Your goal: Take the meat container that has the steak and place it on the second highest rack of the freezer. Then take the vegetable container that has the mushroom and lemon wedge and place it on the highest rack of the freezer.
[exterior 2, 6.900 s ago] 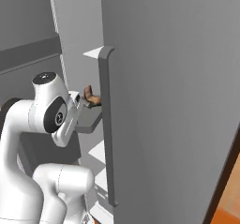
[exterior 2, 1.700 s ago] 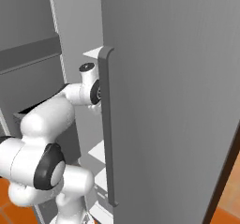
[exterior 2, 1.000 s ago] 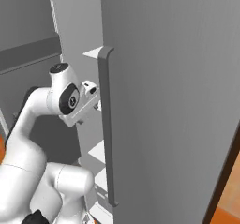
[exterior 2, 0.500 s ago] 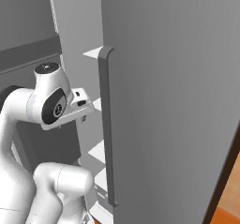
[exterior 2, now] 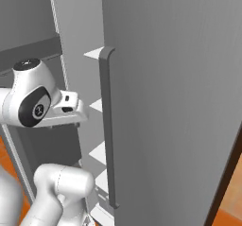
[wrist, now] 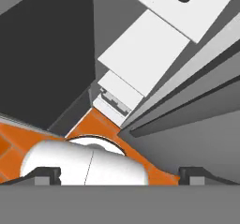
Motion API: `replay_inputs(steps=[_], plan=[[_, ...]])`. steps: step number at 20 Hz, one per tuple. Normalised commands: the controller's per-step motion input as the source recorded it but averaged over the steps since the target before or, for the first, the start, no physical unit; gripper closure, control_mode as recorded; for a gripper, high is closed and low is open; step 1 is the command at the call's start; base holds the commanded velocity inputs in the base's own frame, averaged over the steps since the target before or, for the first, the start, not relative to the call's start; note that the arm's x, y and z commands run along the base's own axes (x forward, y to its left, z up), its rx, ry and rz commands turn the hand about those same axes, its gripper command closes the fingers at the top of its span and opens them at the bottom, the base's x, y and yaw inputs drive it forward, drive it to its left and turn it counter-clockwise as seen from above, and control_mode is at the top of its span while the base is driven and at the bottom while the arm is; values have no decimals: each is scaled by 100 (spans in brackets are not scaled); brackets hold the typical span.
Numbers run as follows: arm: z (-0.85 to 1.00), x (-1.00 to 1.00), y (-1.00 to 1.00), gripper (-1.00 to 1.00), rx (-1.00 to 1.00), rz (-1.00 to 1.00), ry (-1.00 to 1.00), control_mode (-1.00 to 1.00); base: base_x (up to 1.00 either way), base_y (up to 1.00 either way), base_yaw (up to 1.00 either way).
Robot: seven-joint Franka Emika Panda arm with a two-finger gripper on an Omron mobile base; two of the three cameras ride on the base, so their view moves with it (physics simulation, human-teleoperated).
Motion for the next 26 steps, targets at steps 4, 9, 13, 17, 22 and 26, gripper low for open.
replay_inputs(steps=[4, 9, 13, 17, 22, 26], plan=[[18, -39, 3, -100, 2, -6, 8, -100, 0, 0, 0], [3, -43, 23, -100, 11, -10, 8, -100, 0, 0, 0], [0, -19, 2, -100, 13, -21, -2, -100, 0, 0, 0], [0, 0, -1, -100, 2, -20, -7, -100, 0, 0, 0], [0, -5, 0, -100, 0, -11, -6, -100, 0, 0, 0], [0, 0, 0, -100, -2, -3, -1, -100, 0, 0, 0]])
